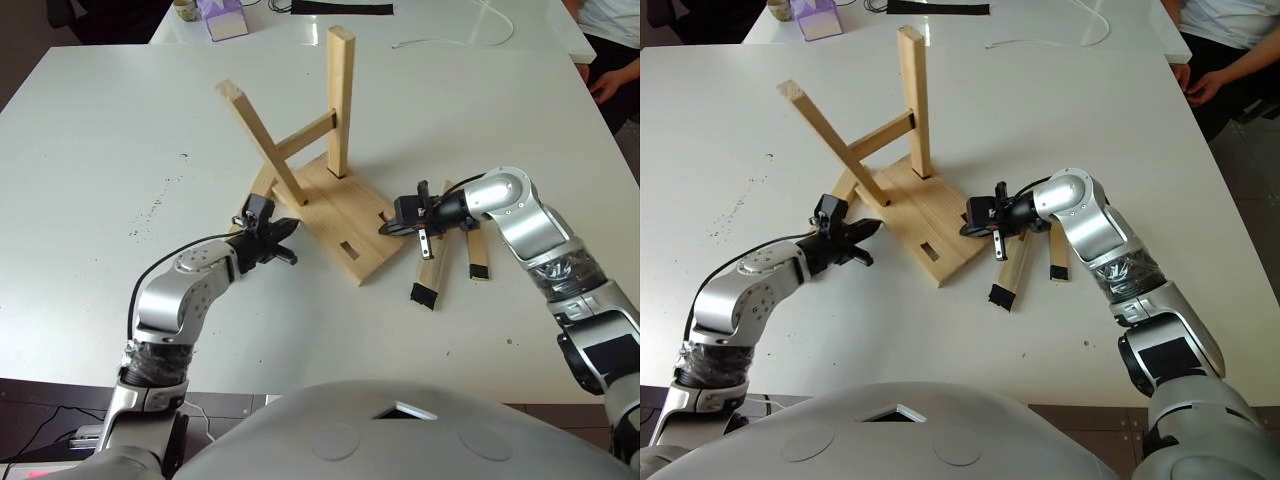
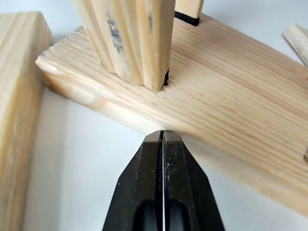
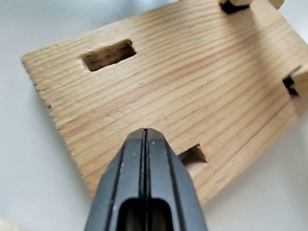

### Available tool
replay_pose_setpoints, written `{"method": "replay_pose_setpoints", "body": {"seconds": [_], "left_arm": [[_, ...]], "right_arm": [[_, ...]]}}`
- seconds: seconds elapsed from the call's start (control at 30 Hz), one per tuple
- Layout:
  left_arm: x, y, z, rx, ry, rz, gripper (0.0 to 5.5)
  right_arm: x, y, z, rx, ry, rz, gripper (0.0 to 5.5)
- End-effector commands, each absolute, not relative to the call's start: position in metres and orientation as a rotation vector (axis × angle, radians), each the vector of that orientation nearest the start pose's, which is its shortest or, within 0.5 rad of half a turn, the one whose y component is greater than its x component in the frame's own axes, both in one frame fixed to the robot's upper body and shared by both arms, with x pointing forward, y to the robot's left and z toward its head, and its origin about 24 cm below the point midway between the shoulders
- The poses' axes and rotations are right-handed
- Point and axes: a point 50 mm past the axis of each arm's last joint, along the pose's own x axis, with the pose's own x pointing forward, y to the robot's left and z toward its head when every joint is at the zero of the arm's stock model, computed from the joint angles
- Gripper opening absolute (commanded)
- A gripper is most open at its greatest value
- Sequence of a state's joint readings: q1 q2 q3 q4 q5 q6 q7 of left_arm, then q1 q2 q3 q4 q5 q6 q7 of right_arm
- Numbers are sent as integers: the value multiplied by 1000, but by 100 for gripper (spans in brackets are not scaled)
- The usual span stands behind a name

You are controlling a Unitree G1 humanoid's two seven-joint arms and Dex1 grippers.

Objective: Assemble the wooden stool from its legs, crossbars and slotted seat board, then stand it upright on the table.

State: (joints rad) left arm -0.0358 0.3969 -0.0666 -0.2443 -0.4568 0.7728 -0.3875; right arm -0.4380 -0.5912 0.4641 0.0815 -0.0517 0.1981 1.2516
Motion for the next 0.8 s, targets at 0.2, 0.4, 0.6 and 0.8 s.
{"method": "replay_pose_setpoints", "body": {"seconds": [0.2, 0.4, 0.6, 0.8], "left_arm": [[252, 170, 51, -93, 492, -534, 0], [238, 190, 58, -59, 508, -519, 0], [219, 175, 50, -25, 570, -645, 0], [221, 166, 45, -14, 576, -674, 0]], "right_arm": [[258, -127, 64, -554, 487, 1415, 2], [289, -154, 94, -566, 417, 1187, 2], [285, -161, 55, -635, 538, 1204, 2], [272, -146, 57, -564, 519, 1316, 2]]}}
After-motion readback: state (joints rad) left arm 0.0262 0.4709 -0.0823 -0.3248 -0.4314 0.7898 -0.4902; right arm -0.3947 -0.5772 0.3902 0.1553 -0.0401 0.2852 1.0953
